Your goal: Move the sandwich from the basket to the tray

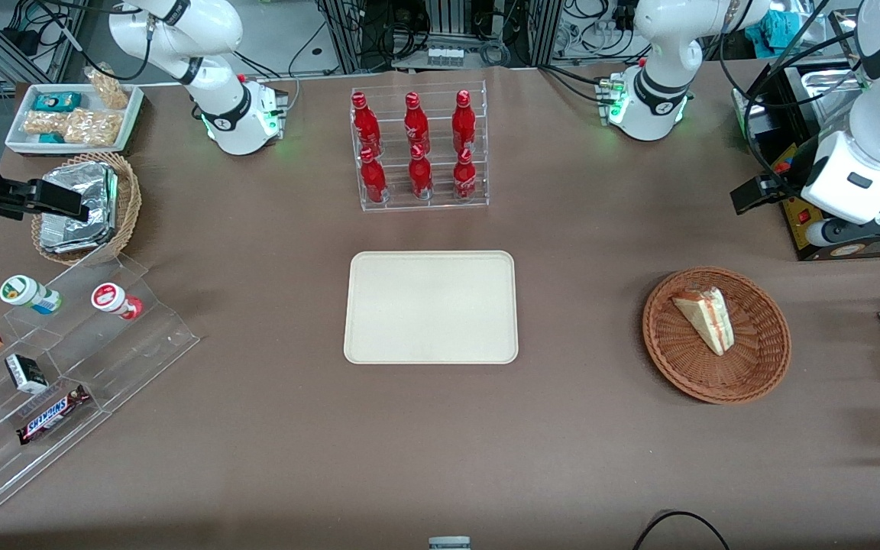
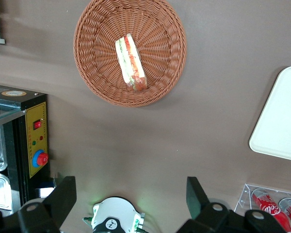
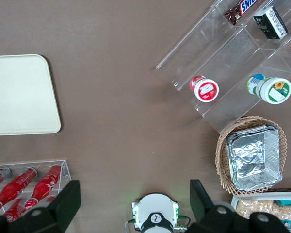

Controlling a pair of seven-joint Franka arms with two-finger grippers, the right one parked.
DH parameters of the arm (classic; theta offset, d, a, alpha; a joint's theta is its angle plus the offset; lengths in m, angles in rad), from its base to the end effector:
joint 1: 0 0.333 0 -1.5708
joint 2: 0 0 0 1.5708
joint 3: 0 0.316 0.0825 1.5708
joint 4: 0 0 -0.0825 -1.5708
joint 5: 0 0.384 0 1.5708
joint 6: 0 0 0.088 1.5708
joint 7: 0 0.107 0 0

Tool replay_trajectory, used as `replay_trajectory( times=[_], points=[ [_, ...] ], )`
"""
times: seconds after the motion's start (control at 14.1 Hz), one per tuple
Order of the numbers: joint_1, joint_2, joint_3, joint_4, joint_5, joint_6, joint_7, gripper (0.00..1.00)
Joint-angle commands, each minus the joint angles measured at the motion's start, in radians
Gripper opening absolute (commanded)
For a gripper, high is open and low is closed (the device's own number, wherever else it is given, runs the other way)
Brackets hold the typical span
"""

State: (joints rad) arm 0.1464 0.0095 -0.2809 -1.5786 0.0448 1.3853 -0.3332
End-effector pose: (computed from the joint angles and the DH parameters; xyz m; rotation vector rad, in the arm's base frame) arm 0.5314 -0.0657 0.6018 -3.0250 -0.3069 0.2855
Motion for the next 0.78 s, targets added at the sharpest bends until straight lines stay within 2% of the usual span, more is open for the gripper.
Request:
replay_trajectory(
  times=[0.0,0.71],
  points=[
    [0.002,0.009,0.000,0.028,0.001,-0.028,0.006,1.00],
    [-0.001,0.021,-0.001,0.031,0.003,-0.034,-0.024,1.00]
  ],
)
